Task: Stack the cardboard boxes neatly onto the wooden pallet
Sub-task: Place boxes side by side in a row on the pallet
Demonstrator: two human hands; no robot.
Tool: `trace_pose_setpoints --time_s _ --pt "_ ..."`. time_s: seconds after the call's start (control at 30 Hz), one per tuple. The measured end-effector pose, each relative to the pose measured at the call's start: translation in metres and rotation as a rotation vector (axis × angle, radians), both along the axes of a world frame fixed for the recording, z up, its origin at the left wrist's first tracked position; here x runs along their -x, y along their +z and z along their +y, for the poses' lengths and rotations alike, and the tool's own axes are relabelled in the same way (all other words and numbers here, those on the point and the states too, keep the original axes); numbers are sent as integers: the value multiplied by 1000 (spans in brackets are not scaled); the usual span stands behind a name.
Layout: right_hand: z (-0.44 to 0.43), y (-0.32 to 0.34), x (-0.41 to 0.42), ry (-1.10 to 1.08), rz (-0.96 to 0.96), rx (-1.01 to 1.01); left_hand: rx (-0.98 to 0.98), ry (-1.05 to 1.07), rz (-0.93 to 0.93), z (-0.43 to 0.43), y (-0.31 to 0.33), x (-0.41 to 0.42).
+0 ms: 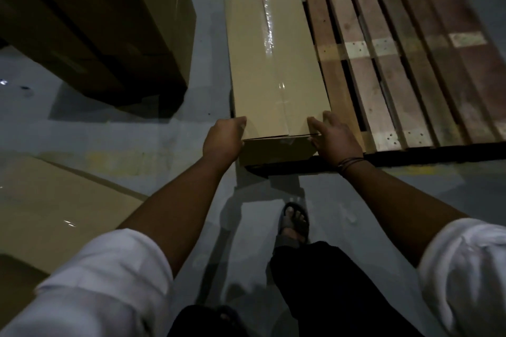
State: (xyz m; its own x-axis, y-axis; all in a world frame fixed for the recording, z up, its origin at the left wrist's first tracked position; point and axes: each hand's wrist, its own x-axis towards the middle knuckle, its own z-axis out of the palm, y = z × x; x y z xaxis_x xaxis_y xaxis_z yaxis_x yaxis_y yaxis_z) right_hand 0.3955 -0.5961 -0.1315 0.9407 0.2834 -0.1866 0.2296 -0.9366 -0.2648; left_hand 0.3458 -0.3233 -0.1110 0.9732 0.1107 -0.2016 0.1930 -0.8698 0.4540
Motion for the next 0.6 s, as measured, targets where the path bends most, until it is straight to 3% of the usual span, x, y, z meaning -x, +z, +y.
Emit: trace_pose_setpoints --time_s 0.6 --pt "-22 7 -40 11 93 -76 138 194 48 -15 -9 -24"
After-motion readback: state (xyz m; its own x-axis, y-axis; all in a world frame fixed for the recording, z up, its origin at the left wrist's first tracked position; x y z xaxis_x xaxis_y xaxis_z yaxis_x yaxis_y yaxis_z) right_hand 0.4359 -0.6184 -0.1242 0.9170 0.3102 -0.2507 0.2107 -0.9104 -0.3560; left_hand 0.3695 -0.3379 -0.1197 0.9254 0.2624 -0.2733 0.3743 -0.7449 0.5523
